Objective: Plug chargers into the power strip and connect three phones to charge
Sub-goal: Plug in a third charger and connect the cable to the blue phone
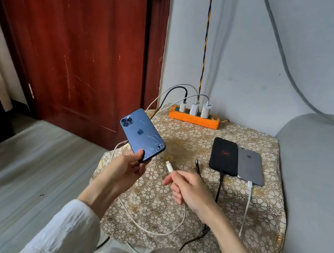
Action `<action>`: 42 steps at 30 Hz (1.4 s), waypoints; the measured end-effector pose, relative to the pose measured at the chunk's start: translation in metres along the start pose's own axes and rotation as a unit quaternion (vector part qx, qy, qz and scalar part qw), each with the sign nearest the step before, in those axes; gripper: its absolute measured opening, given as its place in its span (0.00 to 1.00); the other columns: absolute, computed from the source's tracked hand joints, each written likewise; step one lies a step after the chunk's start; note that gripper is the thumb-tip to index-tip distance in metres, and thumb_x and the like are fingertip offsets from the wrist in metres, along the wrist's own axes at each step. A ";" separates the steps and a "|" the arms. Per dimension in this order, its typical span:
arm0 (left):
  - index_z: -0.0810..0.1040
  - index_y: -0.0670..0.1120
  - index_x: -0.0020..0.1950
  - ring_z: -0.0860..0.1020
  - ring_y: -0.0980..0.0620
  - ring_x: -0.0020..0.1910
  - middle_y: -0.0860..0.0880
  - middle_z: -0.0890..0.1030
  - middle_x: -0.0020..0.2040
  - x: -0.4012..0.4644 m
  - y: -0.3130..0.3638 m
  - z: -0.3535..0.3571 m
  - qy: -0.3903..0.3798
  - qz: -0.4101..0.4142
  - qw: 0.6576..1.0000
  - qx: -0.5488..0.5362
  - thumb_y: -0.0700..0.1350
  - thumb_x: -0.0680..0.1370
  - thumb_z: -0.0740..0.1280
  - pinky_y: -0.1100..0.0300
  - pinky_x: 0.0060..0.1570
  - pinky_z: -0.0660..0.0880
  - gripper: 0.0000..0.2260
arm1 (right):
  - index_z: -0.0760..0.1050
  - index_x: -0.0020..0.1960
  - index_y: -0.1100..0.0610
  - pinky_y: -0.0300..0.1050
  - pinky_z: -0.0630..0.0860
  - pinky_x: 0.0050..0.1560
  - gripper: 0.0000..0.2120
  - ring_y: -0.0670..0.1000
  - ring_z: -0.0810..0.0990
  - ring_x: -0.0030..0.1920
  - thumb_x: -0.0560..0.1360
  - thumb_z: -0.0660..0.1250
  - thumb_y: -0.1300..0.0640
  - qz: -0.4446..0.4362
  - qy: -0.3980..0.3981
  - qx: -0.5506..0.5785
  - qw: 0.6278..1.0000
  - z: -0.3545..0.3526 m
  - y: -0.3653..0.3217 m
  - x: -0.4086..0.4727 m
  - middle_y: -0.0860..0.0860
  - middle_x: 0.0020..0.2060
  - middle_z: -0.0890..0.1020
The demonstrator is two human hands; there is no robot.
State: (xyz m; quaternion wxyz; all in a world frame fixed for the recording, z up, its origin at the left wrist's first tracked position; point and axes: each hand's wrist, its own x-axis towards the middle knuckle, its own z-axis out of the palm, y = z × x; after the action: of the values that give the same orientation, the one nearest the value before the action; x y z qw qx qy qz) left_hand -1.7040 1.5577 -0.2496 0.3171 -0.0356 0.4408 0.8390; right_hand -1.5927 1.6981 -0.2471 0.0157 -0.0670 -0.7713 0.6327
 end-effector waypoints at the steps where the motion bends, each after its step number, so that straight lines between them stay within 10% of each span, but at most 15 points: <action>1: 0.72 0.40 0.42 0.74 0.53 0.38 0.44 0.76 0.40 -0.002 0.002 0.002 -0.001 0.007 1.000 -0.010 0.35 0.77 0.60 0.69 0.28 0.71 0.05 | 0.75 0.41 0.60 0.38 0.62 0.26 0.14 0.46 0.63 0.24 0.79 0.55 0.56 -0.005 -0.002 -0.010 1.000 0.002 -0.002 0.000 0.47 0.23 0.67; 42: 0.71 0.40 0.42 0.71 0.54 0.35 0.46 0.74 0.39 -0.016 -0.011 0.009 -0.030 0.077 0.993 0.088 0.37 0.75 0.64 0.66 0.35 0.69 0.03 | 0.73 0.36 0.59 0.34 0.64 0.24 0.15 0.42 0.67 0.23 0.78 0.55 0.58 -0.029 0.003 -0.023 0.999 0.008 -0.014 -0.004 0.46 0.23 0.70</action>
State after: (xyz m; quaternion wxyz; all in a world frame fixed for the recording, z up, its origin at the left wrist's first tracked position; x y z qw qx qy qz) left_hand -1.6830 1.5609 -0.2460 0.2660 0.0516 0.5044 0.8199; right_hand -1.5912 1.6872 -0.2346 0.0350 -0.0470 -0.7875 0.6135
